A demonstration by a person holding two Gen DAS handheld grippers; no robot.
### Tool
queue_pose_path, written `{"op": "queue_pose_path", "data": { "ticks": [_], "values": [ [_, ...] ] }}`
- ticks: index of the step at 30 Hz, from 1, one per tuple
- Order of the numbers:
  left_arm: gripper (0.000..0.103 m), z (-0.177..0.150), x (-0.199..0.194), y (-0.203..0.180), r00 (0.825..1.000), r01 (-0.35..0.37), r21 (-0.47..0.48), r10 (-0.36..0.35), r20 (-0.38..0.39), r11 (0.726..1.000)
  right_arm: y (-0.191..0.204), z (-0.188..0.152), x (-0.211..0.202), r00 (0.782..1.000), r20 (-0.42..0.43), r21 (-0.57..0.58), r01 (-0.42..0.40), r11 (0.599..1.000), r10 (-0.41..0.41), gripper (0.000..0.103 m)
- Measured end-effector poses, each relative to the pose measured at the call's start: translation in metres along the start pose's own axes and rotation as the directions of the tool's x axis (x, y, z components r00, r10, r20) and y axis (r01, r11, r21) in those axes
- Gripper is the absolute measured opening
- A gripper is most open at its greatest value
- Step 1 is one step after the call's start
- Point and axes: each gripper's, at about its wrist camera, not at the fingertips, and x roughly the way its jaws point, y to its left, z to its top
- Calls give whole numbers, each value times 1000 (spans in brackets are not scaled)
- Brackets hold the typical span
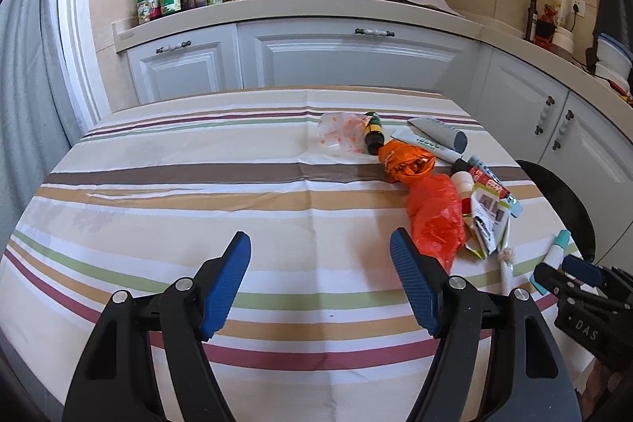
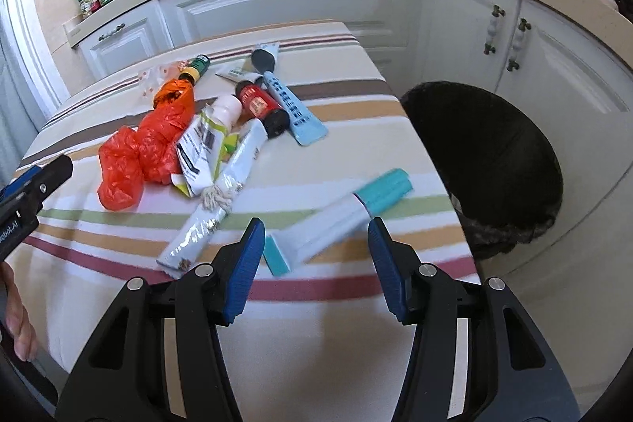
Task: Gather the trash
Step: 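Grasp the teal-capped white tube with the right gripper, then grasp the crumpled white tube with the left gripper while the right gripper holds the teal tube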
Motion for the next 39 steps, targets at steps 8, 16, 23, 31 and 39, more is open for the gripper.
{"op": "queue_pose_path", "data": {
  "ticks": [8,16,23,31,39],
  "values": [
    [71,-1,8,6,1000,-2,-9,1,-18,1000,6,15,16,1000,7,-30,19,999,-18,40],
    [71,-1,10,-5,1000,18,8,-18,-25,1000,9,10,15,998,33,-96,62,993,-59,20],
    [71,-2,0,-26,998,57,29,-57,-12,998,-2,11,7,999,45,-72,33,997,-30,15],
    [71,-6,-15,-66,993,117,73,-119,16,990,-33,12,-17,993,114,-23,46,999,-43,15],
    [60,-17,0,-107,990,142,166,-138,-39,976,-66,9,-28,989,139,21,39,999,-41,15]
  ]
}}
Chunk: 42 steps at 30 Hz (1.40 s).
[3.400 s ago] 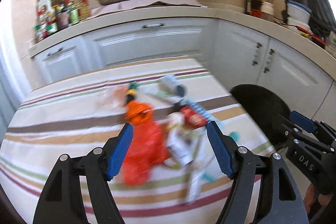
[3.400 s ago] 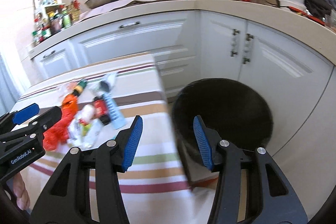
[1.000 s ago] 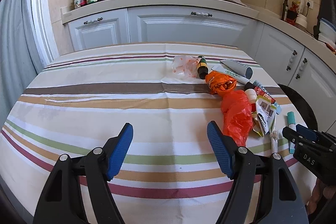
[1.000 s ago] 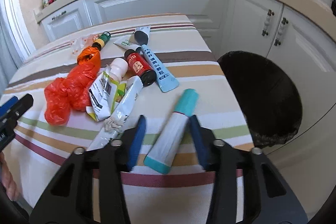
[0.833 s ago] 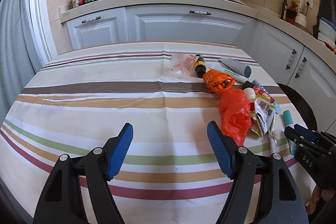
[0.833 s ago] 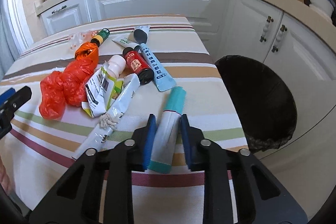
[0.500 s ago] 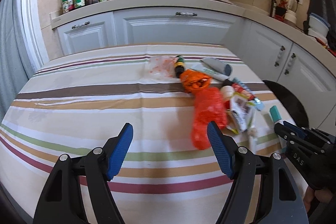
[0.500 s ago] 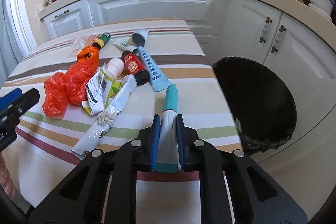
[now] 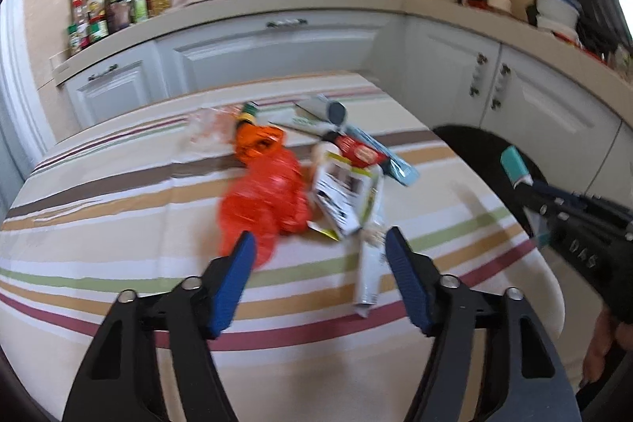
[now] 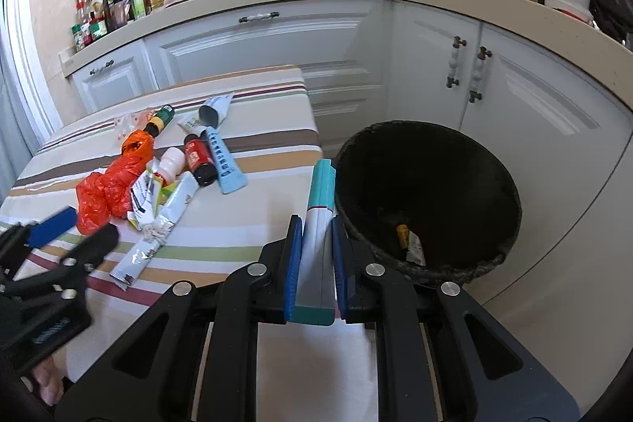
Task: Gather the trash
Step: 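Grasp the crumpled white tube with the left gripper while the right gripper holds the teal tube, then carry both tubes over the black bin and open both grippers to drop them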
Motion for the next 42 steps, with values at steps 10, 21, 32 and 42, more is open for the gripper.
{"op": "queue_pose_path", "data": {
  "ticks": [10,21,32,42],
  "values": [
    [22,-7,25,-25,996,38,79,-32,-84,996,-24,-9,1,1000,-11,46,-6,999,6,15],
    [15,-8,10,-46,996,80,121,-76,-38,989,-30,-8,1,1000,-9,54,-2,999,2,15],
    [15,24,-8,-54,990,115,100,-122,65,988,-43,4,-6,999,26,55,37,998,-38,15],
    [15,70,2,-90,966,187,130,-206,158,974,-84,40,-4,988,106,83,106,991,-114,15]
  ]
}}
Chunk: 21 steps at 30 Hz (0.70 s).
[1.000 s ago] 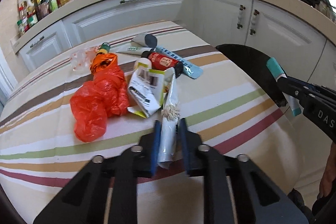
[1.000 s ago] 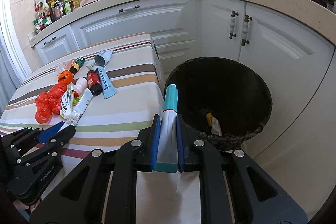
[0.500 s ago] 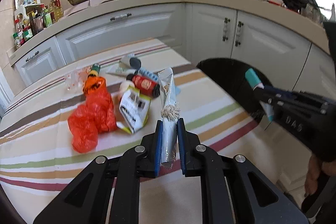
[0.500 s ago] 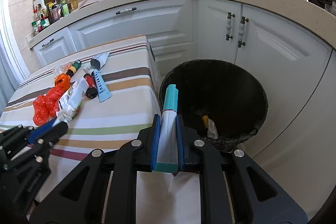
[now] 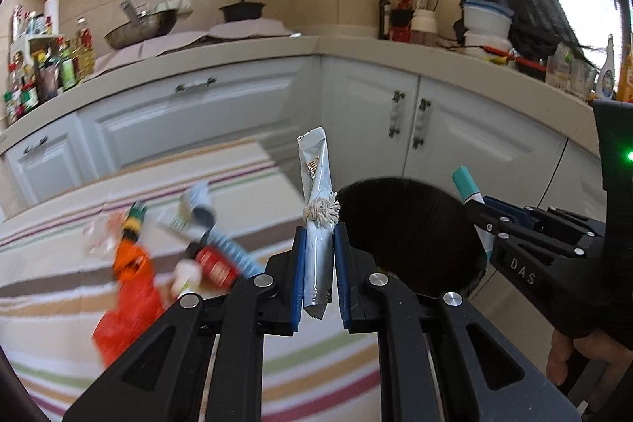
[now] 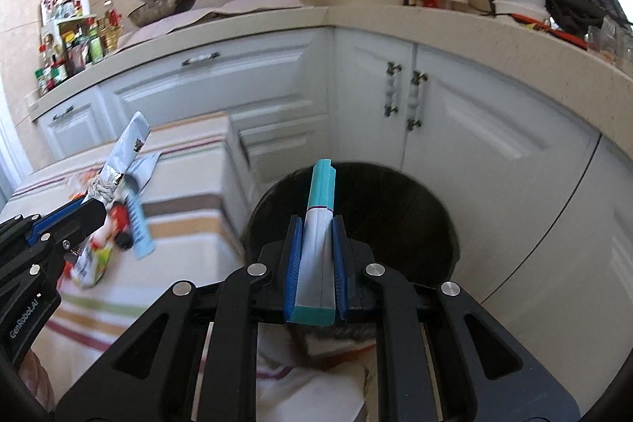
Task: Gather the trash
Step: 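Carry both tubes over the black bin and open both grippers to drop them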
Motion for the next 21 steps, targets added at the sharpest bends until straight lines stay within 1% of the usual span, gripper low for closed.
{"op": "queue_pose_path", "data": {
  "ticks": [3,6,13,18,21],
  "values": [
    [15,13,12,-9,1000,12,7,-12,23,1000,-13,10,8,1000,16,7,18,1000,-18,15],
    [15,24,27,-17,999,27,10,-27,23,1000,-24,18,17,999,26,15,33,999,-33,15],
    [15,32,67,-33,998,51,19,-51,-23,999,-46,27,38,998,32,26,44,999,-45,15],
    [15,37,95,-44,997,57,39,-55,-48,998,-56,29,55,998,22,36,51,998,-52,16],
    [15,39,111,-49,995,65,51,-61,-73,997,-62,28,66,998,10,43,54,998,-55,18]
  ]
}}
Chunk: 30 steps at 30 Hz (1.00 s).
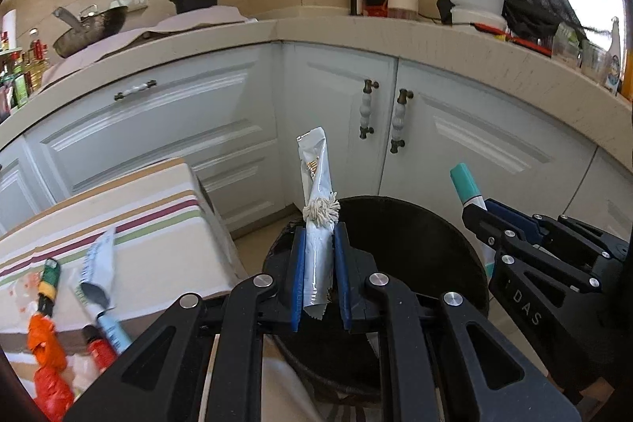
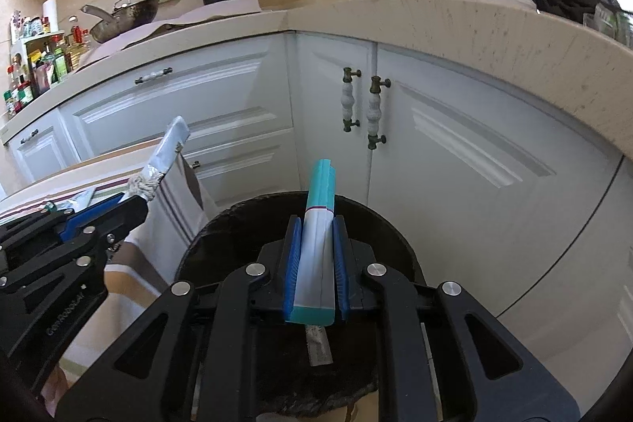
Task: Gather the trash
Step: 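Carry both tubes over the black bin and open both grippers to drop them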
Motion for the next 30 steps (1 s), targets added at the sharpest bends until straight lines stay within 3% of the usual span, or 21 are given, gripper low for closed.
{"op": "queue_pose_path", "data": {
  "ticks": [4,5,9,20,30],
  "values": [
    [23,-1,20,-3,998,3,9,-3,-61,1000,-7,-1,14,1000,-13,12,13,1000,-13,26],
    [29,-2,24,-2,996,6,0,-6,-84,1000,-8,-1,16,1000,-17,15,17,1000,-16,26],
    [38,-1,24,5,996,13,-45,-17,-83,999,-12,-1,17,1000,-15,24,25,999,-24,29],
    [39,-5,-11,21,999,-24,-59,22,-45,998,-1,-2,-1,1000,-15,30,15,999,-15,32],
    [39,-34,-66,66,993,-110,-127,104,-51,986,47,-18,-24,996,-57,20,-62,998,64,33]
  ]
}}
